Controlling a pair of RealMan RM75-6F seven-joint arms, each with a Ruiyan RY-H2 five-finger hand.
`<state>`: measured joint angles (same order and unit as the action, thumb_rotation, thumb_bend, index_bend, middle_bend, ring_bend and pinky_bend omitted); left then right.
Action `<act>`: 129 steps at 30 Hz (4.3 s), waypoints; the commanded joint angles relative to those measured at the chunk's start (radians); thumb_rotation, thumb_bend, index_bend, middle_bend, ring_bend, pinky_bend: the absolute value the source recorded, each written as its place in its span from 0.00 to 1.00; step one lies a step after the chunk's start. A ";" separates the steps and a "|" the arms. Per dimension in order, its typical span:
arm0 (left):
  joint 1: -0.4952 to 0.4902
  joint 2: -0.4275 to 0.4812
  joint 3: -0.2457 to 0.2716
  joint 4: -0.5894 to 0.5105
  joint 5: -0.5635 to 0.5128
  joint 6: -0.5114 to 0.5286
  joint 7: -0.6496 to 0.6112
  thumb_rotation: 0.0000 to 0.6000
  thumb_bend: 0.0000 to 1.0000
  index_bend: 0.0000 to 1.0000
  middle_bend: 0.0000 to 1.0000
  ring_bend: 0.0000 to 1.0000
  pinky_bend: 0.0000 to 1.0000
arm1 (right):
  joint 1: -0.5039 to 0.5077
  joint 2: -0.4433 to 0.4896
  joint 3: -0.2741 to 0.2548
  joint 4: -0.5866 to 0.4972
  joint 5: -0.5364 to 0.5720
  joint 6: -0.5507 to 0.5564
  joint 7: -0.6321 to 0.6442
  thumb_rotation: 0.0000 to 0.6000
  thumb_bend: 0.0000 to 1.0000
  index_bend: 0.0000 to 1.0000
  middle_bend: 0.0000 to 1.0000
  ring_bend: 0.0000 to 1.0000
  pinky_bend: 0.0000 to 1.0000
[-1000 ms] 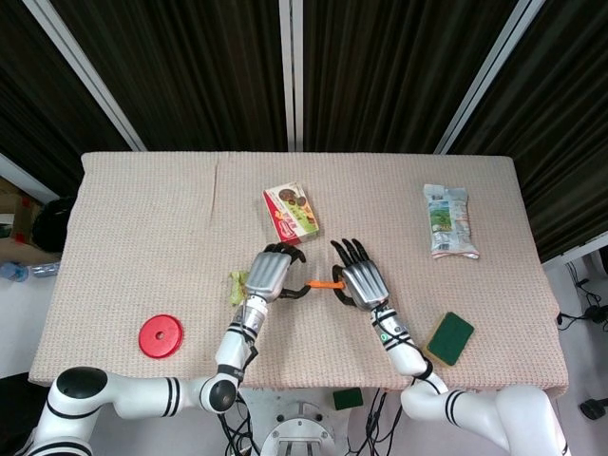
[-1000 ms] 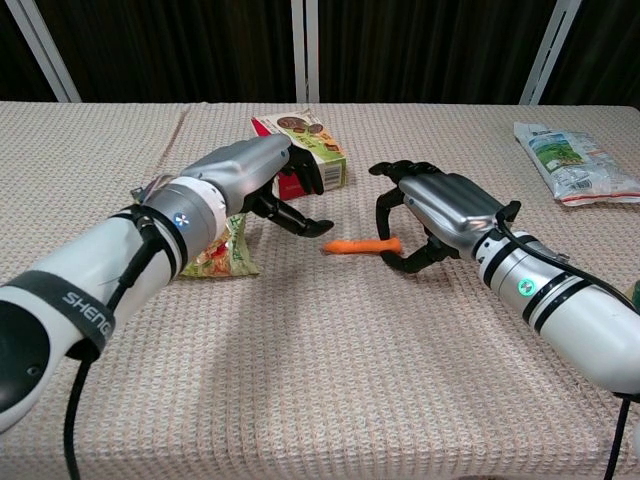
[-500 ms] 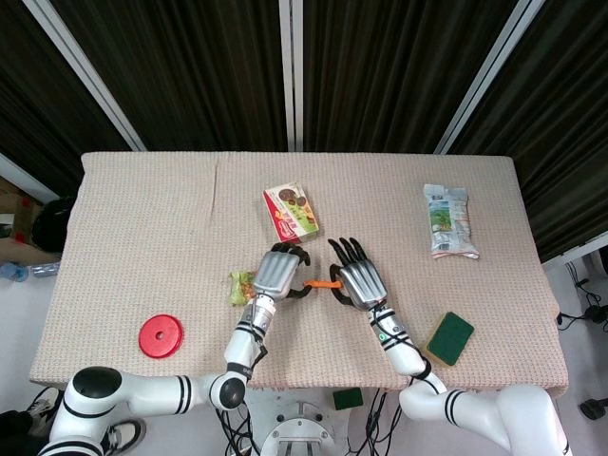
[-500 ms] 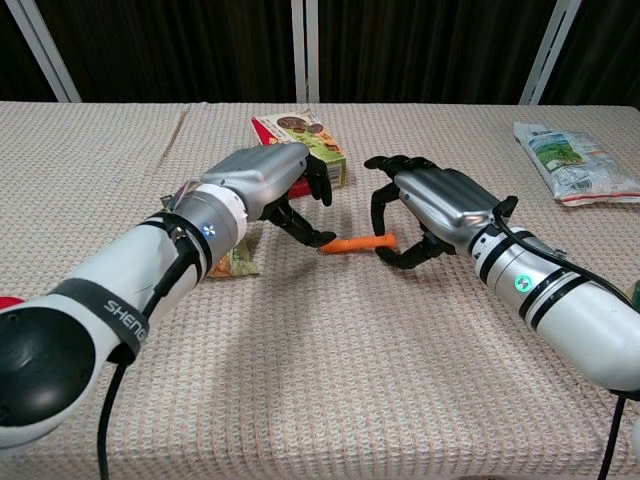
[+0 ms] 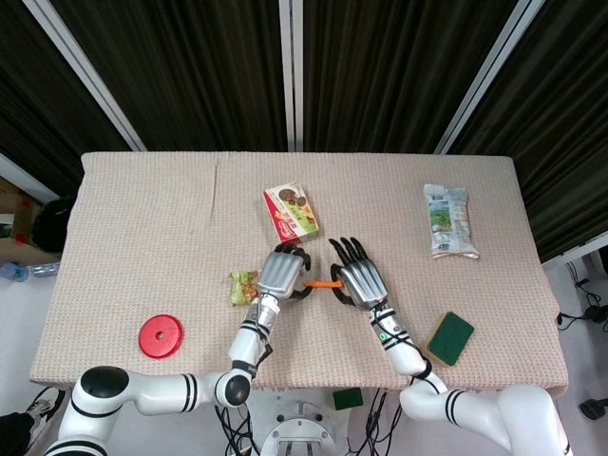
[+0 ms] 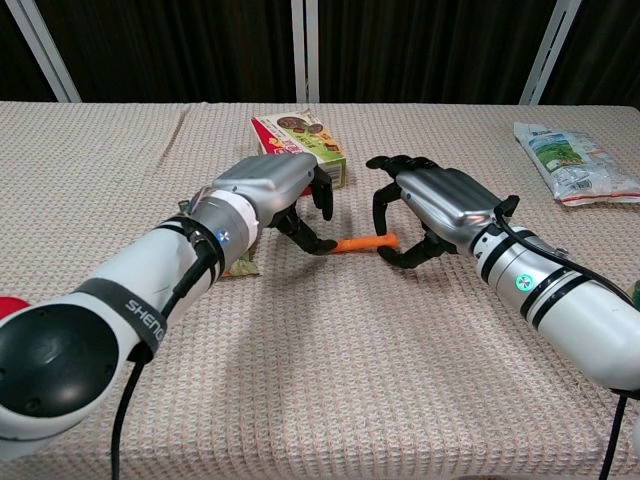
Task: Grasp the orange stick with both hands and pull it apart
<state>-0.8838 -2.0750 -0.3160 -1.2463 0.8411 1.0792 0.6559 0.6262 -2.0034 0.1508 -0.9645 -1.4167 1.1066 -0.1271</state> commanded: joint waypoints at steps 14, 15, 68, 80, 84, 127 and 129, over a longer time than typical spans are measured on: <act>0.001 -0.014 0.011 0.009 -0.005 -0.014 0.010 0.86 0.24 0.49 0.32 0.20 0.21 | 0.000 -0.005 0.001 0.007 0.003 -0.005 0.000 1.00 0.33 0.59 0.02 0.00 0.00; 0.001 -0.017 0.011 0.013 -0.003 -0.013 0.011 0.86 0.24 0.49 0.32 0.20 0.21 | 0.000 -0.006 0.001 0.007 0.002 -0.004 -0.001 1.00 0.33 0.59 0.02 0.00 0.00; -0.039 -0.042 -0.005 0.074 -0.036 -0.072 0.042 0.95 0.29 0.53 0.32 0.20 0.22 | 0.004 -0.019 -0.003 0.031 0.001 -0.020 0.008 1.00 0.33 0.59 0.02 0.00 0.00; -0.039 -0.037 -0.004 0.064 -0.043 -0.075 0.044 0.95 0.33 0.55 0.32 0.20 0.22 | 0.003 -0.019 -0.003 0.033 0.000 -0.017 0.010 1.00 0.34 0.59 0.02 0.00 0.00; -0.033 -0.030 -0.007 0.045 -0.036 -0.070 0.027 0.96 0.35 0.56 0.32 0.20 0.22 | 0.002 -0.018 -0.005 0.029 -0.004 -0.014 0.012 1.00 0.34 0.59 0.02 0.00 0.00; 0.038 0.240 -0.042 -0.312 -0.046 0.133 0.076 1.00 0.38 0.60 0.36 0.22 0.23 | -0.049 0.130 0.046 -0.231 -0.055 0.190 -0.019 1.00 0.38 0.62 0.02 0.00 0.00; 0.059 0.276 -0.042 -0.335 -0.044 0.149 0.061 1.00 0.38 0.61 0.36 0.22 0.23 | -0.059 0.146 0.052 -0.244 -0.051 0.205 -0.011 1.00 0.38 0.62 0.02 0.00 0.00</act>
<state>-0.8424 -1.8242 -0.3563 -1.5620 0.7942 1.2120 0.7305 0.5727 -1.8638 0.1989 -1.2021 -1.4707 1.3052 -0.1427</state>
